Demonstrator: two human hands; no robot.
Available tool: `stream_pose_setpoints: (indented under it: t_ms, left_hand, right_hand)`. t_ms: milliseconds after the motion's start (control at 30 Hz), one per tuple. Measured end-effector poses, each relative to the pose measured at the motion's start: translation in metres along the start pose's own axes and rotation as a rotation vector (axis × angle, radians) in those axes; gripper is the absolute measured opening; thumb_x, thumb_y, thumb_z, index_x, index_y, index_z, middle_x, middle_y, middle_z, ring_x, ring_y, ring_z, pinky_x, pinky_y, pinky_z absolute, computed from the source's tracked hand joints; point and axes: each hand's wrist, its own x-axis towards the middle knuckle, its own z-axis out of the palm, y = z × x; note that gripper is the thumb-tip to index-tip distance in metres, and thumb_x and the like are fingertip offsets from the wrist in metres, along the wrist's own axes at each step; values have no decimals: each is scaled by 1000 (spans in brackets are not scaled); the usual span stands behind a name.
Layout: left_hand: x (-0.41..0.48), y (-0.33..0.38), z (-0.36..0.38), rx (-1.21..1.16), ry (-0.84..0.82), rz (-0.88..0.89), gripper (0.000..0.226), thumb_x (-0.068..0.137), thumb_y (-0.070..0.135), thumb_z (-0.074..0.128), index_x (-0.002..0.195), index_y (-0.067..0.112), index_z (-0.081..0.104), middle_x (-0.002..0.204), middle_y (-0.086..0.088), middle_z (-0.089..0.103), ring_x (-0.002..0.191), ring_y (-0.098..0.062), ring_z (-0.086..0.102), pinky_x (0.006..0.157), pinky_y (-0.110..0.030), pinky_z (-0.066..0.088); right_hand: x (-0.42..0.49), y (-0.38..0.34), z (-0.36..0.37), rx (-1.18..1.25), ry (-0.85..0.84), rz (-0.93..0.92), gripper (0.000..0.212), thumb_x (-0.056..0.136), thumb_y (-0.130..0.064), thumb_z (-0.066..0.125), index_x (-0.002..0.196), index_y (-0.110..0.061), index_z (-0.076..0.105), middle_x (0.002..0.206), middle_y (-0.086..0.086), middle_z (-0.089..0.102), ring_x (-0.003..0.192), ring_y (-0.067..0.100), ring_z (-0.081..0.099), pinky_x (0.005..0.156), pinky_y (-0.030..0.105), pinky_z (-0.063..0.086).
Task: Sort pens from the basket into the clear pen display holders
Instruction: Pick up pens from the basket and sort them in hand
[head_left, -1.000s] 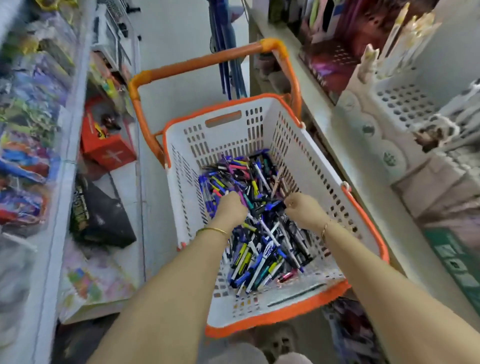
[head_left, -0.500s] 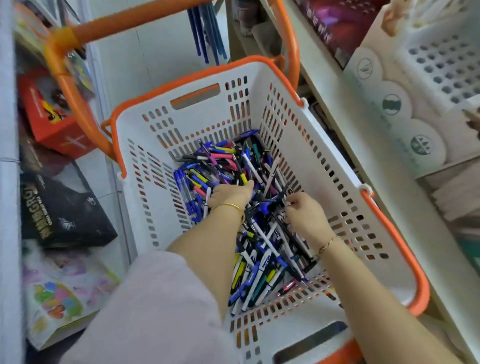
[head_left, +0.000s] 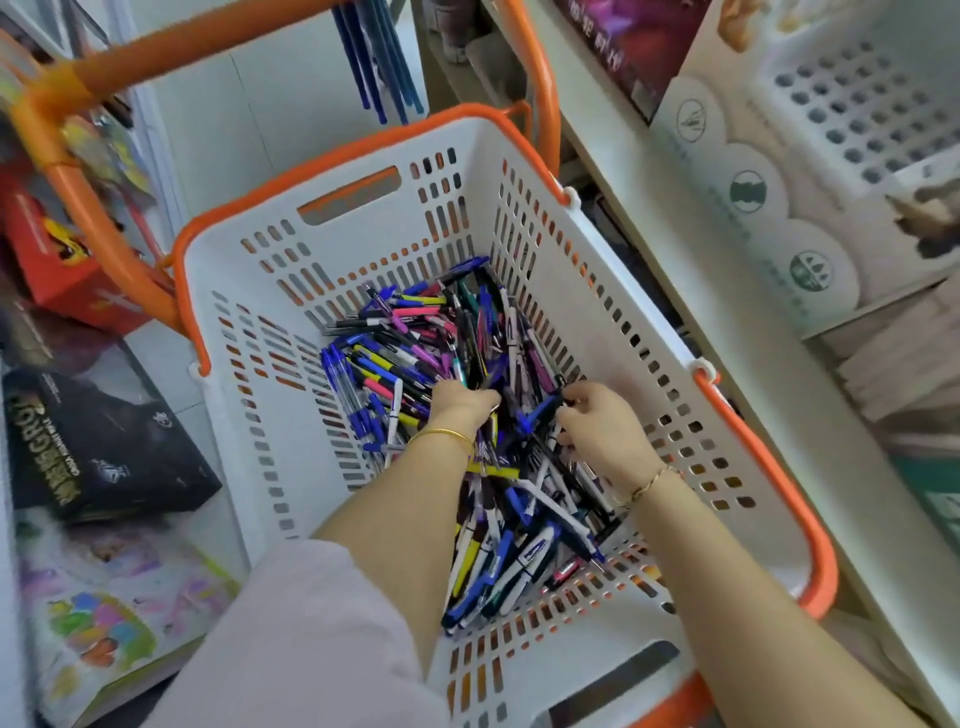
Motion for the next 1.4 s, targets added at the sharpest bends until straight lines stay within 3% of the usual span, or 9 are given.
stream_pose_setpoints:
  t_ms: [200,333,600,733,900,1000,1100,1233,1400]
  left_hand:
    - [-14,-2,-10,-35,11,66,33,94,14,55,121,0,41,82,-6,41,65,-16,39,59,-30,35]
    - [-20,-6,-19,-124,21,130,24,94,13,53,105,7,33,79,-3,35,62,-12,32,53,-26,29]
    - [-33,-4,-43,-484,54,211,23,96,23,56,107,16,37,84,4,35,70,-9,36,67,-27,35]
    - [-36,2,-54,-705,42,121,42,85,21,61,117,10,36,92,-15,64,89,-28,62,93,-45,47]
    - [-42,9,-64,-939,-41,99,62,89,15,60,140,-3,30,62,-8,60,57,-21,58,89,-46,54]
    - [-52,18,-71,-1076,-128,81,24,93,9,56,114,-1,51,61,-10,56,47,-19,57,52,-28,55]
    - [-69,31,-75,-1168,-279,29,15,94,10,55,81,4,51,57,-7,55,46,-17,54,48,-27,52]
    - [-95,54,-69,-1278,-518,-29,18,94,14,52,78,7,48,58,-3,51,44,-15,52,47,-25,50]
    - [-137,88,-44,-1161,-644,35,13,91,15,55,81,8,51,57,-1,55,48,-14,55,49,-25,52]
  right_hand:
    - [-5,-4,-5,16,-2,10,37,97,-11,45,133,-5,48,93,6,61,82,22,64,81,44,56]
    - [-8,-8,-7,10,1,4,38,96,-11,46,133,-4,48,98,9,61,84,23,63,83,45,55]
    - [-13,-15,-8,79,39,-38,25,97,-8,46,121,-8,52,93,8,62,81,27,64,76,47,55]
    - [-15,-21,-9,123,78,-76,28,96,-10,48,123,-7,54,107,9,64,91,25,65,79,41,57]
    - [-22,-32,-18,75,146,-163,30,98,-13,46,127,-10,52,116,4,61,103,18,60,90,33,51]
    - [-33,-45,-26,69,192,-242,29,98,-14,46,126,-12,54,118,1,60,104,14,58,93,32,51]
    - [-45,-58,-39,71,160,-320,28,98,-9,43,121,-19,57,113,-2,63,103,12,61,93,37,53]
    - [-72,-70,-71,57,21,-407,37,98,4,34,106,-21,59,100,1,66,89,11,67,77,29,59]
    - [-107,-77,-120,118,-48,-358,30,92,-46,50,103,-20,61,98,1,69,90,13,66,84,36,56]
